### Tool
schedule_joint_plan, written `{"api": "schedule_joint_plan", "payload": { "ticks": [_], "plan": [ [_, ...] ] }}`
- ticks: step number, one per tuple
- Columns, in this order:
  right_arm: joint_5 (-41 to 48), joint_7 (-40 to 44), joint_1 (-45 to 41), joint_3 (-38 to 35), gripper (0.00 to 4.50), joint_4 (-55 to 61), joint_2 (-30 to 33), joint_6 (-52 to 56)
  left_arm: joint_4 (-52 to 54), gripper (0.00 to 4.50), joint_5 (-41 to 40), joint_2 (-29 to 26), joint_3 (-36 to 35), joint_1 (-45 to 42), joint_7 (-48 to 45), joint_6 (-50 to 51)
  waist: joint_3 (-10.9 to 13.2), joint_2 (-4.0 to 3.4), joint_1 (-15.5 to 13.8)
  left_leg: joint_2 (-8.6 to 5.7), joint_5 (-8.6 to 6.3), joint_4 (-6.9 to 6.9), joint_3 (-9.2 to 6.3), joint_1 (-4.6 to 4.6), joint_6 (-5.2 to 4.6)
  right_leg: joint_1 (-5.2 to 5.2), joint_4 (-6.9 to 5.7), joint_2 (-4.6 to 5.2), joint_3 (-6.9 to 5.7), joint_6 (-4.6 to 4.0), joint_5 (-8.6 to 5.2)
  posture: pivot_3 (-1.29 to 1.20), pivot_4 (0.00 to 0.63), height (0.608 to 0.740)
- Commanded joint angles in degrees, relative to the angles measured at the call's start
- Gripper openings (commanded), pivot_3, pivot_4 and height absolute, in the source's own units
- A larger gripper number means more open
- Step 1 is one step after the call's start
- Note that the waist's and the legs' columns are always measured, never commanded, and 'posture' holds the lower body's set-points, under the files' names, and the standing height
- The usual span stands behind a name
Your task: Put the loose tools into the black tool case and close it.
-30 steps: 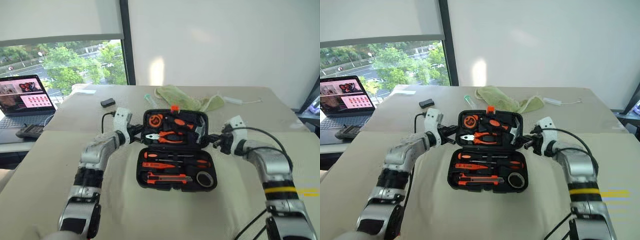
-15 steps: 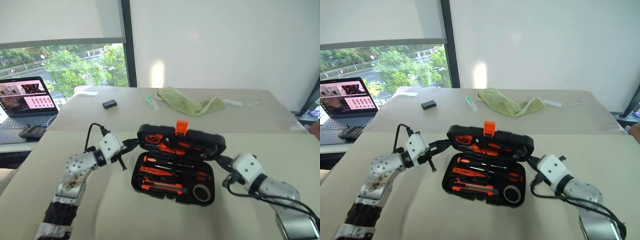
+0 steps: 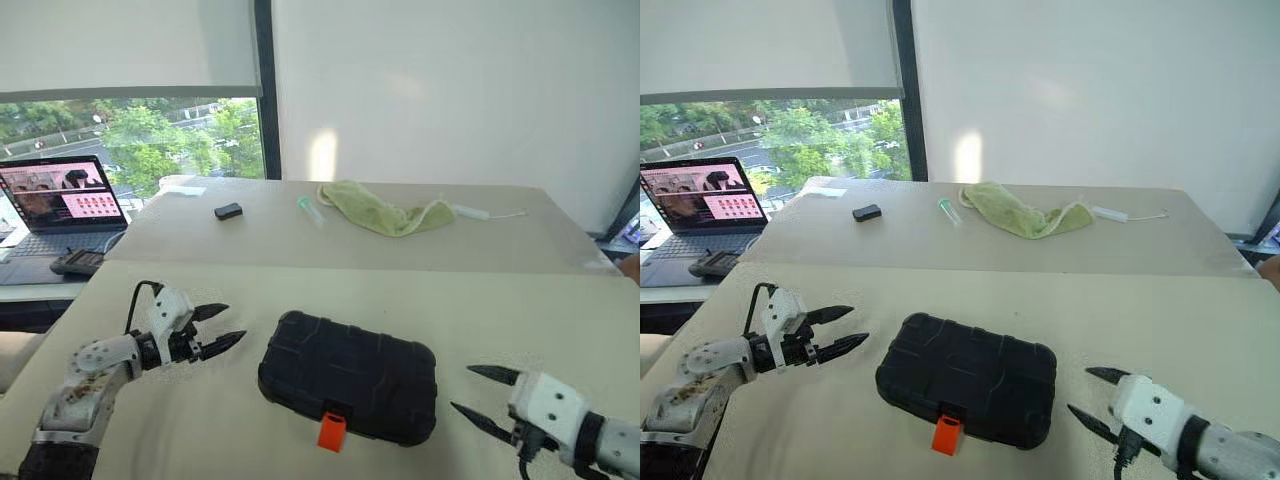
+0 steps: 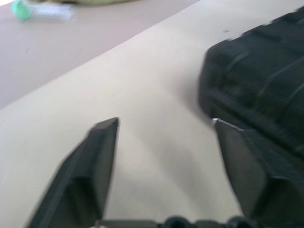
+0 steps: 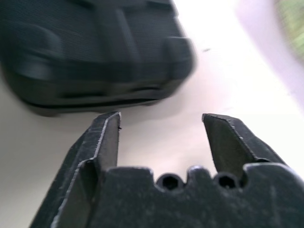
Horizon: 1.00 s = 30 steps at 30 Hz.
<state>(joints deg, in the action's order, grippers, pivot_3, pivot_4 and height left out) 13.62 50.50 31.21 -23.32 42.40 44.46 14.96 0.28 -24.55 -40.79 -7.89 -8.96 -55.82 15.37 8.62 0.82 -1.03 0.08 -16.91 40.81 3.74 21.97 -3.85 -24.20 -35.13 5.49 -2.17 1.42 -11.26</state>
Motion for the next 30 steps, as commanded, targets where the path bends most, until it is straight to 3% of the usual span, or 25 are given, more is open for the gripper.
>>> {"api": "schedule_joint_plan", "payload": {
  "ticks": [1, 6, 8, 10, 11, 16, 20, 25, 30],
  "plan": [
    [2.78, 4.75, 2.75, 3.21, 2.30, 4.26, 4.66, 6.23, 4.89, 3.58, -0.15, -1.21, 3.23, -1.51, -1.21, 4.39, 0.00, 0.00, 0.02, -0.01, 0.00, 0.00, 0.00, 0.01, 0.00, 0.00, 0.00, 0.02, 0.01, 0.00, 0.00, 0.00, 0.150, 0.740],
    [8.17, 9.30, 4.57, 7.36, 0.53, 7.37, 10.84, 15.77, 7.57, 1.62, 1.29, 1.41, 5.99, -5.02, 3.67, 8.69, 0.00, 0.01, -0.25, -0.02, -0.02, -0.01, -0.05, 0.09, -0.02, -0.06, 0.02, 0.04, 0.00, -0.02, -0.01, 0.00, 0.150, 0.740],
    [12.30, 8.49, -0.30, 10.20, 0.00, 7.25, 10.36, 18.84, 8.47, 0.87, 1.88, 1.85, 7.16, -5.54, 4.49, 10.10, -0.01, 0.09, -0.21, -0.02, -0.02, -0.01, -0.06, 0.09, -0.02, -0.04, 0.05, 0.04, 0.00, -0.02, 0.00, 0.00, 0.150, 0.740],
    [14.52, 7.92, -4.60, 12.68, 0.00, 6.57, 9.71, 20.32, 9.12, 0.20, 2.00, 2.37, 7.64, -5.69, 5.22, 11.12, 0.00, 0.14, 0.16, 0.01, -0.04, -0.01, -0.07, 0.07, 0.00, -0.06, 0.06, 0.04, 0.02, -0.06, 0.02, 0.00, 0.150, 0.740],
    [16.26, 7.08, -8.30, 14.56, 0.00, 5.50, 8.29, 21.79, 9.04, 0.08, 2.52, 2.45, 7.87, -5.58, 5.71, 11.33, 0.01, 0.16, 0.24, 0.02, -0.04, -0.01, -0.07, 0.07, 0.00, -0.05, 0.07, 0.03, 0.03, -0.07, 0.03, 0.00, 0.150, 0.740],
    [15.96, -0.79, -22.98, 20.52, 0.00, -2.23, 2.27, 27.53, 9.63, 0.08, 2.54, 3.03, 7.07, -5.30, 7.25, 11.96, 0.11, 0.37, 0.30, 0.03, -0.02, 0.00, -0.12, 0.06, 0.02, -0.06, 0.05, -0.01, 0.01, -0.11, 0.04, 0.00, 0.150, 0.740],
    [13.93, -7.01, -31.80, 21.23, 0.00, -8.86, -0.57, 31.62, 10.14, 0.08, 1.91, 3.22, 5.64, -5.25, 8.20, 12.20, 0.15, 0.46, 0.33, 0.06, 0.03, 0.07, -0.09, 0.10, 0.09, -0.09, 0.07, 0.02, 0.00, -0.28, 0.17, 0.00, 0.150, 0.740],
    [6.42, -8.70, -43.84, 28.11, 0.00, -19.90, -0.29, 28.71, 11.42, 0.08, -0.04, 3.77, 4.19, -6.38, 8.72, 13.53, 0.15, 0.46, 0.34, 0.01, 0.07, 0.06, -0.07, 0.10, 0.10, -0.13, 0.04, 0.04, -0.01, -0.28, 0.19, 0.00, 0.150, 0.740],
    [-0.83, -10.99, -55.30, 34.10, 0.00, -33.05, -5.03, 23.87, 13.23, 0.08, -3.95, 3.74, 2.70, -8.71, 7.96, 17.22, 0.16, 0.46, 0.49, 0.00, 0.13, 0.01, -0.08, 0.26, 0.20, -0.31, -0.04, -0.09, -0.03, -0.27, 0.20, 0.00, 0.150, 0.740]
  ]
}}
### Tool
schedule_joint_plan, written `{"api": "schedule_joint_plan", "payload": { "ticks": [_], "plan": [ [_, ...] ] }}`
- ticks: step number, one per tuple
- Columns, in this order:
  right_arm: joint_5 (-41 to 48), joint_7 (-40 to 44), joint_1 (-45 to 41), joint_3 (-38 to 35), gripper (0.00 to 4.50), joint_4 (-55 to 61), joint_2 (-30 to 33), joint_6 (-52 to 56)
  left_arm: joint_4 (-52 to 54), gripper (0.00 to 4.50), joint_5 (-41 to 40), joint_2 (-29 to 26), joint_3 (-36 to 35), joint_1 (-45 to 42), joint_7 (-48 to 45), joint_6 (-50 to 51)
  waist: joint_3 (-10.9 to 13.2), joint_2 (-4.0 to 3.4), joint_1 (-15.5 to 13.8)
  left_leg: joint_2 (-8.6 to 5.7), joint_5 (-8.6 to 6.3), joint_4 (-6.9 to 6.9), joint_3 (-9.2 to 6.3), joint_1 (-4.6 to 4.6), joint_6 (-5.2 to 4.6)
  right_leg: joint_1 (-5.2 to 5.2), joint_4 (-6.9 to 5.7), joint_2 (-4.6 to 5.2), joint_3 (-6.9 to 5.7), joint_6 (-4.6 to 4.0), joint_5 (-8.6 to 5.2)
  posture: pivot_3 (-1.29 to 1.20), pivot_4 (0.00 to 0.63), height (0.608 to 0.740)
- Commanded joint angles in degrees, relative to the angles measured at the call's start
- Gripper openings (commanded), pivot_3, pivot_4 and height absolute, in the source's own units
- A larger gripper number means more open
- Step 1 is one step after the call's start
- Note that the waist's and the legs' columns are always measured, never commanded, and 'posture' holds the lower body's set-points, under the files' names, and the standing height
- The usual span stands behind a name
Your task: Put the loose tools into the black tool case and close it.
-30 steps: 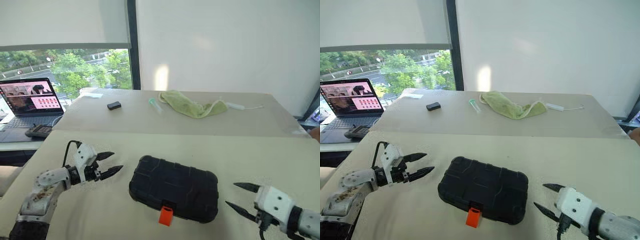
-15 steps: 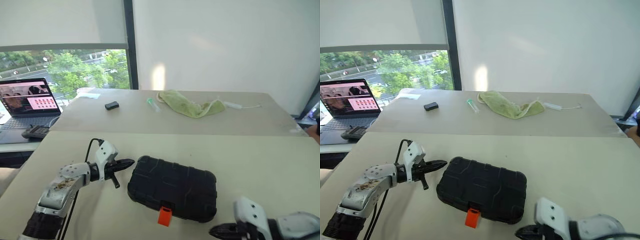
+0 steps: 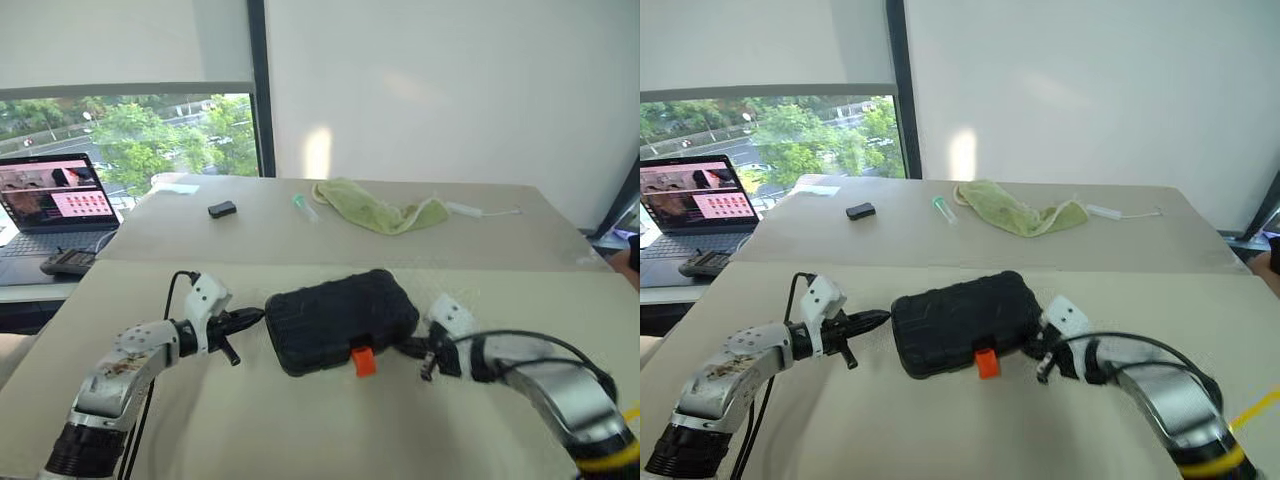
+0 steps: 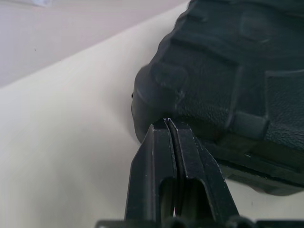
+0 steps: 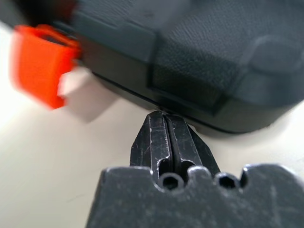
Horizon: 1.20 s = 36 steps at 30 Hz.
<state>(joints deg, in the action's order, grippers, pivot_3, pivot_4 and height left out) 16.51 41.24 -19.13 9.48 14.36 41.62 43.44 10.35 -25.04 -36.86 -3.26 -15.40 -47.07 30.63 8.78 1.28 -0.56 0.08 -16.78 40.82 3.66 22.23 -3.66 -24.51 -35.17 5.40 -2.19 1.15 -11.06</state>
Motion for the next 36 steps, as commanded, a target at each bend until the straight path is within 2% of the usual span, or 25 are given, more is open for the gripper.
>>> {"api": "schedule_joint_plan", "payload": {
  "ticks": [1, 3, 4, 5, 6, 7, 10, 11, 12, 13, 14, 16, 20, 24, 35, 36],
  "plan": [
    [-4.52, -1.81, -6.20, 1.78, 0.00, -6.76, -3.06, -5.48, 3.50, 0.08, -4.30, -0.35, -2.11, -2.64, -1.11, 2.79, 0.00, -0.01, 0.10, 0.00, 0.01, 0.00, 0.01, 0.01, 0.01, -0.02, -0.01, -0.02, 0.00, 0.00, 0.00, 0.00, 0.150, 0.740],
    [-4.84, -0.29, -6.52, 1.78, 0.00, -6.90, -3.06, -6.48, 4.73, 0.08, -6.79, -1.11, -2.25, -3.65, -2.66, 4.87, 0.00, -0.01, 0.10, -0.01, 0.02, -0.02, 0.00, 0.06, 0.03, -0.07, -0.04, -0.04, 0.00, 0.00, 0.00, 0.00, 0.150, 0.740],
    [-3.97, 0.97, -5.24, 0.59, 0.29, -4.84, -1.95, -6.52, 5.21, 0.03, -9.23, -1.72, -2.57, -4.55, -4.16, 6.95, 0.00, -0.01, 0.05, -0.01, 0.02, -0.03, 0.00, 0.07, 0.03, -0.07, -0.05, -0.03, 0.00, 0.01, 0.00, 0.00, 0.150, 0.740],
    [-2.82, 2.21, -3.68, -0.85, 0.61, -2.39, -0.75, -6.06, 5.45, 0.30, -11.19, -2.15, -2.82, -5.53, -5.46, 8.45, 0.00, -0.01, -0.01, 0.00, 0.02, -0.03, 0.00, 0.09, 0.03, -0.07, -0.02, -0.05, -0.01, 0.02, -0.01, 0.00, 0.150, 0.740],
    [-0.80, 3.05, -1.83, -3.03, 0.75, 0.77, 0.31, -4.21, 4.96, 0.57, -12.32, -2.52, -2.61, -6.77, -6.28, 9.86, 0.02, -0.03, -0.31, 0.00, 0.03, -0.03, -0.02, 0.14, 0.04, -0.09, -0.01, -0.04, -0.05, 0.06, -0.03, 0.00, 0.150, 0.740],
    [1.42, 3.86, 0.02, -5.16, 1.13, 3.91, 1.19, -2.08, 4.30, 0.74, -12.73, -3.16, -1.86, -7.83, -7.57, 10.63, 0.03, -0.04, -0.49, -0.02, 0.03, -0.02, -0.06, 0.23, 0.04, -0.11, 0.01, -0.02, -0.10, 0.12, -0.07, 0.00, 0.150, 0.740],
    [9.20, 3.07, 5.84, -13.58, 2.27, 14.64, 1.86, 5.58, 0.73, 2.08, -10.68, -3.67, 2.89, -11.71, -12.34, 9.06, 0.02, -0.05, -0.83, -0.10, 0.03, 0.01, -0.13, 0.40, 0.05, -0.13, 0.06, 0.02, -0.13, 0.19, -0.10, 0.00, 0.150, 0.740],
    [11.14, 1.87, 6.84, -15.51, 2.49, 17.20, 1.26, 7.98, -0.68, 2.34, -9.89, -3.37, 4.29, -12.95, -13.59, 8.30, 0.02, -0.05, -0.81, -0.13, 0.02, 0.01, -0.13, 0.40, 0.03, -0.08, 0.06, 0.04, -0.12, 0.21, -0.09, 0.00, 0.150, 0.740],
    [13.06, 0.70, 7.63, -16.71, 2.88, 19.52, 0.58, 10.62, -2.19, 2.81, -8.70, -2.93, 5.92, -14.20, -14.71, 7.12, 0.02, -0.05, -0.79, -0.14, 0.00, 0.06, -0.12, 0.38, 0.00, 0.00, 0.11, 0.04, -0.12, 0.23, -0.08, 0.00, 0.150, 0.740],
    [14.78, -1.01, 8.11, -17.43, 3.13, 21.38, -0.80, 13.34, -3.81, 3.09, -7.52, -2.38, 7.76, -15.55, -15.84, 6.27, 0.03, -0.04, -0.63, -0.16, -0.01, 0.08, -0.11, 0.35, -0.01, 0.04, 0.14, 0.05, -0.11, 0.24, -0.07, 0.00, 0.150, 0.740],
    [15.88, -2.78, 8.38, -17.70, 3.60, 22.80, -2.06, 15.55, -5.22, 3.65, -6.47, -1.93, 9.44, -16.70, -17.24, 5.44, 0.03, -0.02, -0.48, -0.16, -0.10, 0.10, -0.10, 0.24, -0.17, 0.16, 0.20, 0.04, -0.09, 0.25, -0.07, 0.00, 0.150, 0.740],
    [16.30, -5.32, 8.88, -16.20, 4.25, 24.62, -3.62, 17.83, -7.84, 4.42, -3.83, -1.18, 12.54, -18.47, -20.08, 2.44, 0.04, -0.01, -0.26, -0.15, -0.20, 0.10, -0.09, 0.11, -0.33, 0.21, 0.19, 0.04, -0.08, 0.25, -0.07, 0.00, 0.150, 0.740],
    [13.97, -10.76, 7.99, -11.14, 4.25, 23.42, -7.05, 19.32, -13.22, 4.42, 1.36, -0.18, 17.32, -21.28, -25.59, -4.94, 0.04, -0.02, -0.06, -0.15, -0.14, 0.06, -0.09, 0.10, -0.22, 0.13, 0.07, -0.02, -0.06, 0.23, -0.07, 0.00, 0.150, 0.740],
    [12.33, -15.90, 5.31, -9.18, 4.25, 20.24, -10.81, 20.91, -16.88, 4.42, 4.19, 0.26, 19.57, -22.95, -29.72, -8.55, 0.04, -0.02, -0.04, -0.15, -0.09, 0.07, -0.09, 0.12, -0.16, 0.08, 0.04, -0.07, -0.04, 0.22, -0.08, 0.00, 0.150, 0.740],
    [13.17, -18.62, 3.75, -8.14, 4.25, 20.40, -13.01, 23.94, -19.01, 4.42, 6.76, 1.93, 19.49, -23.64, -31.83, -11.12, 0.03, -0.03, -0.16, -0.16, -0.16, 0.09, -0.10, 0.18, -0.28, 0.10, 0.10, -0.02, -0.06, 0.26, -0.10, 0.00, 0.150, 0.740],
    [13.25, -18.76, 3.71, -8.18, 4.01, 20.43, -13.13, 24.18, -19.01, 4.48, 6.84, 2.04, 19.38, -23.54, -31.67, -11.13, 0.03, -0.03, -0.15, -0.16, -0.16, 0.09, -0.10, 0.18, -0.29, 0.10, 0.10, -0.02, -0.05, 0.26, -0.10, 0.00, 0.150, 0.740]
  ]
}}
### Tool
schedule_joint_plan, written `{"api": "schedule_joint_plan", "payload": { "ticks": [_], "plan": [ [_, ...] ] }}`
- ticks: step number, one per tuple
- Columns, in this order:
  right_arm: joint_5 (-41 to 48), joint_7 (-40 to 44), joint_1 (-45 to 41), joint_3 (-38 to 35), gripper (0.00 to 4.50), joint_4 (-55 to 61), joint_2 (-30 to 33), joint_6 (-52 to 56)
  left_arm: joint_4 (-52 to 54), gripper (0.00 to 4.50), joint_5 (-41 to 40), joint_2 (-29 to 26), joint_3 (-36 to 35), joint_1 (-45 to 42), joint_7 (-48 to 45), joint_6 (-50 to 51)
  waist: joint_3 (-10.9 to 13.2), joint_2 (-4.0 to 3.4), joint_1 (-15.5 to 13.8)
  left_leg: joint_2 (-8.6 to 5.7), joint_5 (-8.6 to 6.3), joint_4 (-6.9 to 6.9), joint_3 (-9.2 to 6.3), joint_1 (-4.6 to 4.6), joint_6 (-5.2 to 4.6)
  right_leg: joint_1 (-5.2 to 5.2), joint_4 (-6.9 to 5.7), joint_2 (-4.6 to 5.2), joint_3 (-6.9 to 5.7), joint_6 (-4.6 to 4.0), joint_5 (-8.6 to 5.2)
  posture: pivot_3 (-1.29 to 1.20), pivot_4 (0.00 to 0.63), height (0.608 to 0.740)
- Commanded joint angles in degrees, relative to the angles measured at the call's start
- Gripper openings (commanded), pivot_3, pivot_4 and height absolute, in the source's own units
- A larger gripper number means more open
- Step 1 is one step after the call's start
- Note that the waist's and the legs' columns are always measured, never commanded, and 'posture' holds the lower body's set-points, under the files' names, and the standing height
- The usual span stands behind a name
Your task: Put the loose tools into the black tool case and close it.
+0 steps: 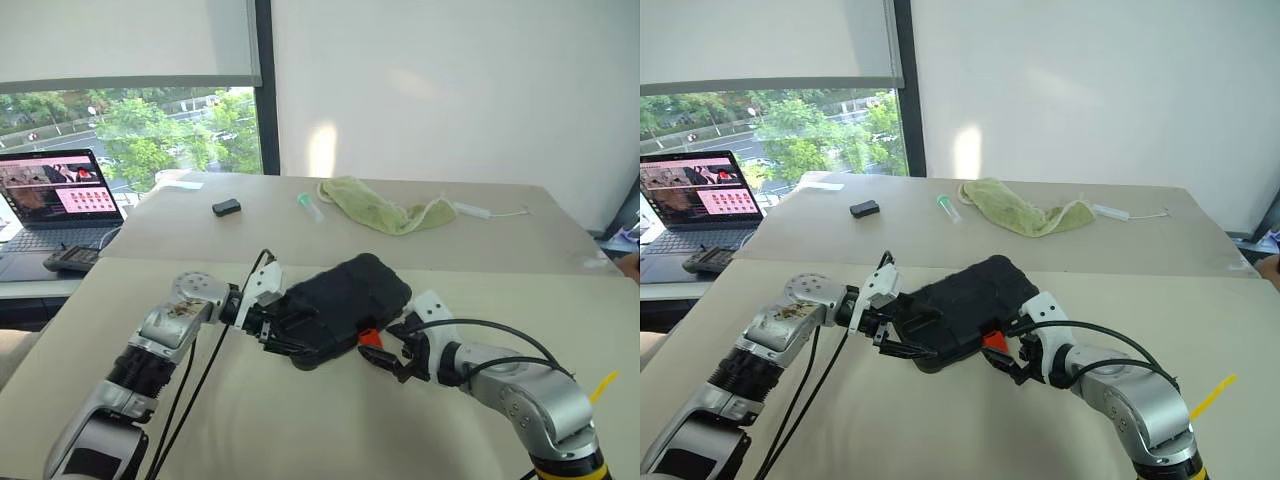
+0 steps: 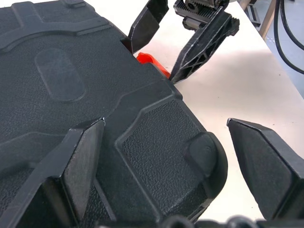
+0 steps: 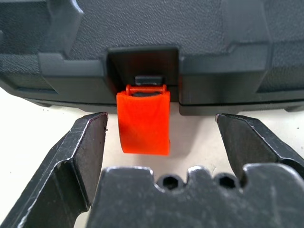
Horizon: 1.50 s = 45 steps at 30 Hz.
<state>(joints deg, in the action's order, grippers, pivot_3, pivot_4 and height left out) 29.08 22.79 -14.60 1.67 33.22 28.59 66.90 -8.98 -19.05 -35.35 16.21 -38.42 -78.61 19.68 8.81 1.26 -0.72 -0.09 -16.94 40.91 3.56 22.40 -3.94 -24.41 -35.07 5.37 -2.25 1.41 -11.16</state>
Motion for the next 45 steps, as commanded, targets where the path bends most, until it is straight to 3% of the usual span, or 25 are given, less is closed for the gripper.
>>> {"api": "schedule_joint_plan", "payload": {
  "ticks": [1, 2, 8, 10, 38, 40, 44, 45],
  "plan": [
    [0.84, -0.33, -0.84, -0.34, 3.74, 1.69, -0.08, 0.94, 0.23, 4.50, 0.94, 0.57, -0.19, -0.45, -0.09, -0.26, 0.00, 0.00, 0.01, 0.00, 0.00, 0.00, 0.00, 0.00, 0.00, 0.00, 0.00, 0.00, 0.00, 0.00, 0.00, 0.00, 0.150, 0.740],
    [1.13, -0.27, -0.83, -0.35, 3.58, 1.89, -0.01, 1.24, 0.19, 4.50, 1.03, 0.58, -0.28, -0.36, -0.12, -0.27, 0.00, 0.00, 0.02, 0.00, 0.00, 0.00, 0.00, 0.00, 0.00, 0.00, 0.00, 0.00, 0.00, 0.00, 0.00, 0.00, 0.150, 0.740],
    [2.22, -0.29, -1.12, -0.07, 1.51, 2.49, -0.28, 1.72, -0.16, 4.50, 1.59, 1.01, -0.56, -0.08, -0.07, -0.48, 0.00, 0.00, 0.02, 0.01, 0.00, 0.00, 0.00, -0.02, 0.00, 0.00, -0.02, 0.00, 0.00, 0.00, 0.00, 0.00, 0.150, 0.740],
    [2.32, -0.13, -1.30, 0.15, 1.17, 2.46, -0.20, 1.43, -0.21, 4.50, 1.73, 1.15, -0.57, 0.01, -0.03, -0.49, 0.00, 0.00, 0.03, 0.00, 0.00, 0.01, 0.00, -0.01, 0.00, 0.00, -0.02, 0.00, 0.00, 0.00, 0.00, 0.00, 0.150, 0.740],
    [0.08, 2.73, -6.19, 0.65, 1.17, -3.90, -1.01, -6.29, 2.67, 4.50, 2.45, 0.78, 0.25, 2.88, 0.01, 0.07, 0.00, 0.00, 0.41, 0.02, 0.00, 0.00, 0.00, -0.07, 0.01, -0.01, -0.10, -0.02, 0.02, 0.00, 0.00, 0.00, 0.150, 0.740],
    [-1.57, 3.08, -6.67, 1.51, 2.17, -6.66, -0.88, -8.73, 2.85, 4.50, 2.56, 0.84, 0.32, 3.06, 0.12, 0.02, 0.00, 0.00, 0.62, 0.03, 0.01, 0.00, 0.00, -0.09, 0.01, 0.00, -0.13, -0.02, 0.02, 0.00, 0.00, 0.00, 0.150, 0.740],
    [-1.44, 3.78, -5.76, 0.81, 3.42, -5.20, 0.66, -9.23, 3.10, 4.50, 2.64, 0.92, 0.24, 3.28, 0.43, 0.25, 0.00, 0.00, 0.66, 0.02, 0.02, 0.00, -0.01, -0.13, 0.03, 0.02, -0.17, -0.02, 0.04, -0.01, 0.01, 0.00, 0.150, 0.740],
    [-0.44, 4.44, -5.35, 0.11, 3.42, -3.88, 1.37, -8.55, 3.16, 4.50, 2.63, 0.92, 0.20, 3.32, 0.48, 0.35, 0.00, 0.00, 0.64, 0.02, 0.02, 0.01, -0.01, -0.12, 0.03, 0.02, -0.17, -0.01, 0.04, -0.01, 0.01, 0.00, 0.150, 0.740]
  ]
}}
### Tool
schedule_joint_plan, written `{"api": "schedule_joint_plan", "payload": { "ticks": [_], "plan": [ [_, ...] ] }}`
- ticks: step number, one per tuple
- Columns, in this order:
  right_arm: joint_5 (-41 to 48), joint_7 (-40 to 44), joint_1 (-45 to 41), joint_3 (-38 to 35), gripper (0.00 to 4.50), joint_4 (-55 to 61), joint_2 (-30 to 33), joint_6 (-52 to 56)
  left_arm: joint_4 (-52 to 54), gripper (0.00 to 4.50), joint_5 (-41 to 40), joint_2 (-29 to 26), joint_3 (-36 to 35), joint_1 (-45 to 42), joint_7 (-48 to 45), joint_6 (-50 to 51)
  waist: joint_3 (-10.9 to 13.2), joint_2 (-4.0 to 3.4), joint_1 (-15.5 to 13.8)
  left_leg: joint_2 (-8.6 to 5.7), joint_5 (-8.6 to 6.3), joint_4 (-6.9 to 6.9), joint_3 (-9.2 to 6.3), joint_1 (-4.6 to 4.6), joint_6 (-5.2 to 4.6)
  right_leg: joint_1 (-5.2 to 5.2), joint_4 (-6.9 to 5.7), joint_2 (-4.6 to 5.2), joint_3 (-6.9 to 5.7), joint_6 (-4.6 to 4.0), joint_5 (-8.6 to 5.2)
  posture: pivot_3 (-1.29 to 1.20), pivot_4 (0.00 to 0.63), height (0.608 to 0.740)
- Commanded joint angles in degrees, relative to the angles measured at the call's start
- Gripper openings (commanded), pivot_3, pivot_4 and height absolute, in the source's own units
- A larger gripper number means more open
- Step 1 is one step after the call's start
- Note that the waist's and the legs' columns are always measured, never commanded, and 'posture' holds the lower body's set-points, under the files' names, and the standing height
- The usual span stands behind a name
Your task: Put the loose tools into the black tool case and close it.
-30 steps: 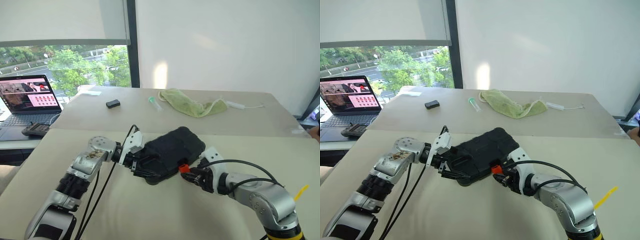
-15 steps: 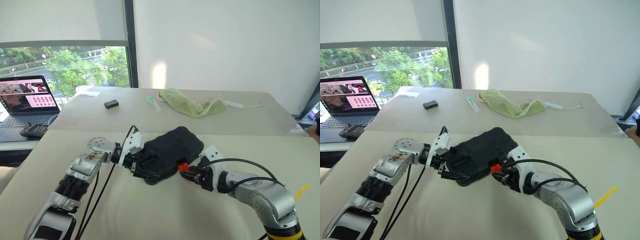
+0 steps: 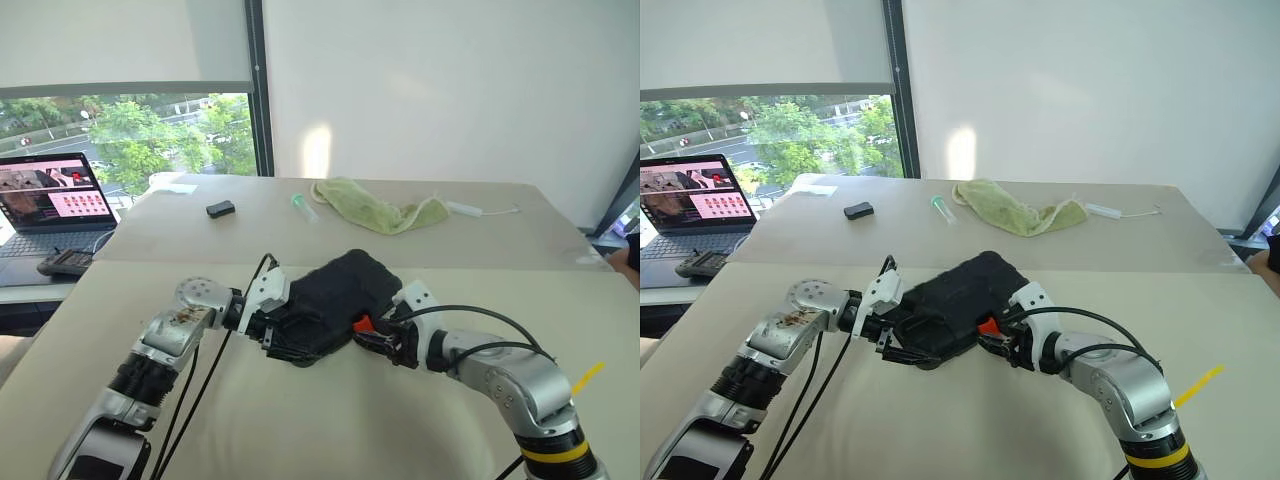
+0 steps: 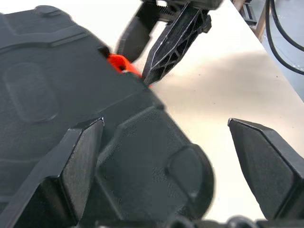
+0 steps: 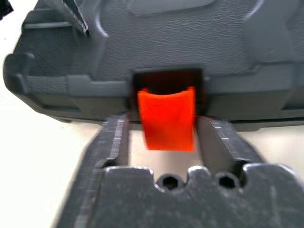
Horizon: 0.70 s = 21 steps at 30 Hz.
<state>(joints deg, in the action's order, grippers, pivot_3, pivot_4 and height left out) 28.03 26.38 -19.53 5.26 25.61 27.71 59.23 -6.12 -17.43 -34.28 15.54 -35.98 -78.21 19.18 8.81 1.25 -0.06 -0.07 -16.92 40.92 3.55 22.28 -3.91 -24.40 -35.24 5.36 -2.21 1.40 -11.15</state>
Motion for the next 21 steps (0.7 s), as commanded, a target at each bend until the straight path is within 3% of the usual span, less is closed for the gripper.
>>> {"api": "schedule_joint_plan", "payload": {
  "ticks": [1, 3, 4, 6, 14, 21],
  "plan": [
    [1.33, 1.28, -0.10, -4.08, 3.42, 4.88, 2.91, -0.31, 0.34, 4.50, 0.99, -0.19, 0.82, 0.94, 0.08, 0.90, 0.00, 0.00, -0.10, -0.01, 0.00, 0.01, 0.00, 0.01, 0.00, 0.00, 0.00, 0.01, 0.00, 0.00, 0.00, 0.00, 0.150, 0.740],
    [3.90, 2.88, 1.30, -6.38, 3.42, 8.22, 5.31, 1.83, 0.01, 4.50, 1.12, -0.11, 0.78, 0.91, 0.20, 0.80, 0.00, -0.01, -0.42, -0.01, -0.01, 0.01, 0.00, 0.02, -0.02, 0.01, 0.03, 0.03, -0.01, 0.01, 0.00, 0.00, 0.150, 0.740],
    [5.49, 3.53, 1.98, -7.57, 2.99, 9.47, 6.29, 3.51, -0.17, 4.50, 1.15, 0.00, 0.75, 0.84, 0.29, 0.80, 0.00, -0.01, -0.51, -0.01, -0.02, 0.00, 0.00, 0.03, -0.03, 0.01, 0.06, 0.04, -0.01, 0.01, 0.00, 0.00, 0.150, 0.740],
    [7.41, 4.26, 2.93, -8.48, 2.74, 10.84, 7.59, 5.31, -0.31, 4.50, 1.20, 0.11, 0.73, 0.79, 0.40, 0.78, 0.00, -0.01, -0.57, 0.01, -0.02, 0.00, -0.01, 0.02, -0.04, 0.03, 0.11, 0.02, -0.03, 0.01, 0.00, 0.00, 0.150, 0.740],
    [5.52, 2.29, -0.01, -5.01, 0.05, 4.48, 6.24, 4.57, -0.16, 4.50, 1.32, 0.26, 0.82, 0.96, 0.75, 0.60, 0.00, -0.01, -0.49, 0.01, -0.03, 0.00, -0.01, 0.00, -0.04, 0.04, 0.09, 0.03, -0.01, 0.01, 0.00, 0.00, 0.150, 0.740],
    [1.58, 2.64, -4.89, 0.23, 0.05, -3.59, 3.59, 0.74, 0.52, 4.50, 1.26, 0.03, 0.79, 1.42, 0.81, 0.82, -0.01, -0.01, -0.49, 0.01, -0.02, -0.02, 0.00, 0.01, -0.04, 0.03, 0.10, 0.02, -0.02, 0.01, -0.01, 0.00, 0.150, 0.740]
  ]
}}
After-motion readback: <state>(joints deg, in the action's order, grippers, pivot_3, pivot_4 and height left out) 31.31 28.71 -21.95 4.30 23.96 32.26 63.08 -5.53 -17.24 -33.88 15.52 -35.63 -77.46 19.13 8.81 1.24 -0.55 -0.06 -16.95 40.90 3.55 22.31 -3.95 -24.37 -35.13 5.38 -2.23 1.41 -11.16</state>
